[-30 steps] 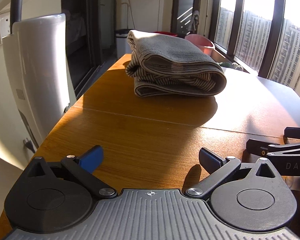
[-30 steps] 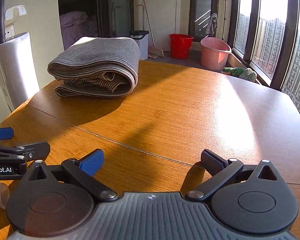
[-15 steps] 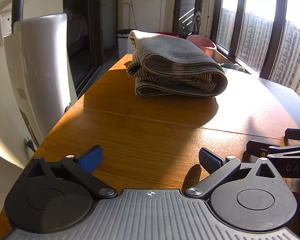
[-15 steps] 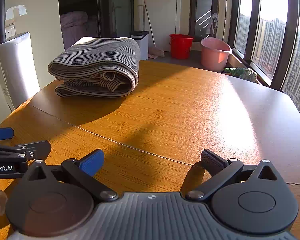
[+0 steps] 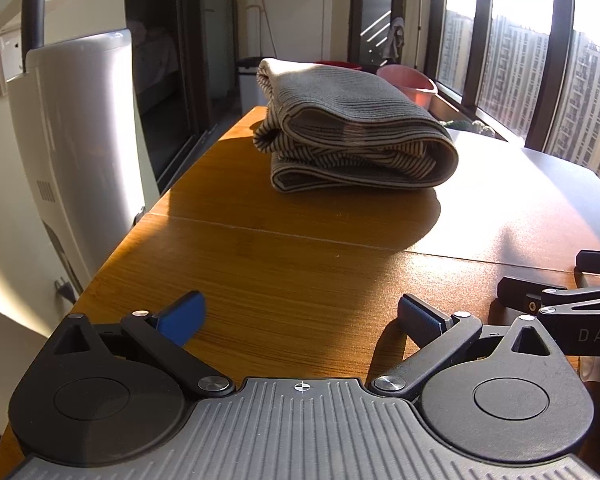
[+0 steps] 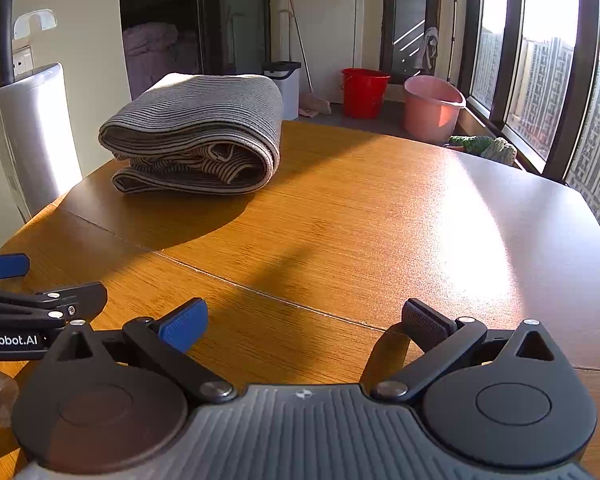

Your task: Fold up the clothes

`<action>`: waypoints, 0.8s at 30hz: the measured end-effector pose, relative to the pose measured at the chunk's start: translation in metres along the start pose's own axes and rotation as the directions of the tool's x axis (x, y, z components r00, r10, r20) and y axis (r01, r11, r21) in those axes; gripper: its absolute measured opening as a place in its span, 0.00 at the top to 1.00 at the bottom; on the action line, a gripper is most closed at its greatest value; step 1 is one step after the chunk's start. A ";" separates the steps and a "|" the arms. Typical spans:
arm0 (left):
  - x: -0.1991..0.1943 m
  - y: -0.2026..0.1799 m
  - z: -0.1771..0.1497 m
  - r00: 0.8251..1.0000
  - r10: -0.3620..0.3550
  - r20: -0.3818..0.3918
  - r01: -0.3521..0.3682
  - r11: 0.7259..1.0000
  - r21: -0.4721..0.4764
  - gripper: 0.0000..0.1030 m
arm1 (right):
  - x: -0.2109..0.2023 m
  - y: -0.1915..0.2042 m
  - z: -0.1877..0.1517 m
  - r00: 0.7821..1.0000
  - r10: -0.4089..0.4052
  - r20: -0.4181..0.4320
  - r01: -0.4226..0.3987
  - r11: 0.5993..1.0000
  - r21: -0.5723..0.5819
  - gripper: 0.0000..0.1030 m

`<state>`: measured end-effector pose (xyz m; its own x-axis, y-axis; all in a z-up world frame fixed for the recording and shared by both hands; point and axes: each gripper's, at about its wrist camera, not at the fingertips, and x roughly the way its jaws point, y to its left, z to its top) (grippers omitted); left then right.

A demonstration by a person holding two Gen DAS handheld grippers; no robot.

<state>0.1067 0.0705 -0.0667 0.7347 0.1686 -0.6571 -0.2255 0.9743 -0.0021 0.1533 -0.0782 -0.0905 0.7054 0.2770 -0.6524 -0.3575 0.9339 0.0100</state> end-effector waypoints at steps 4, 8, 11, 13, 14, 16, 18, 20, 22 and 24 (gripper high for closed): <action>0.000 0.000 0.000 1.000 0.000 -0.001 0.000 1.000 0.001 0.00 | 0.000 0.001 0.000 1.000 0.000 0.000 0.000 1.000 0.000 0.00; 0.000 -0.001 0.000 1.000 0.000 -0.001 0.000 1.000 0.000 0.00 | 0.000 0.001 0.000 1.000 0.000 0.000 0.000 1.000 0.001 0.00; 0.001 0.000 0.000 1.000 0.000 -0.001 0.000 1.000 0.000 0.00 | 0.000 0.001 0.000 1.000 0.000 0.000 0.000 1.000 0.001 0.00; 0.001 0.000 0.000 1.000 0.000 -0.001 0.000 1.000 0.000 0.00 | 0.000 0.001 0.000 1.000 -0.001 0.000 0.001 1.000 0.001 0.00; 0.001 0.000 0.000 1.000 0.000 -0.001 0.000 1.000 0.000 0.00 | 0.000 0.001 0.000 1.000 0.000 0.000 0.000 1.000 0.001 0.00; 0.001 0.000 0.000 1.000 -0.001 -0.001 0.001 1.000 0.000 0.00 | 0.000 0.000 0.000 1.000 0.000 0.000 0.000 1.000 0.001 0.00; 0.001 -0.001 0.000 1.000 0.000 -0.002 0.000 1.000 0.002 0.00 | -0.001 0.000 0.000 1.000 0.000 0.000 0.000 1.000 0.001 0.00; 0.000 0.000 0.000 1.000 -0.001 -0.004 0.001 1.000 0.003 0.00 | -0.001 0.000 -0.001 1.000 -0.001 0.001 0.001 1.000 0.001 0.00; 0.000 0.000 0.000 1.000 -0.001 -0.006 0.002 1.000 0.005 0.00 | -0.001 0.000 -0.001 1.000 -0.001 0.001 0.001 1.000 0.002 0.00; 0.000 0.000 0.000 1.000 -0.001 -0.006 0.001 1.000 0.004 0.00 | -0.001 -0.001 -0.001 1.000 -0.001 0.001 0.001 1.000 0.002 0.00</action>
<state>0.1061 0.0705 -0.0668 0.7308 0.1669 -0.6619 -0.2224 0.9750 0.0003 0.1524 -0.0791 -0.0903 0.7066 0.2761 -0.6515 -0.3556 0.9346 0.0104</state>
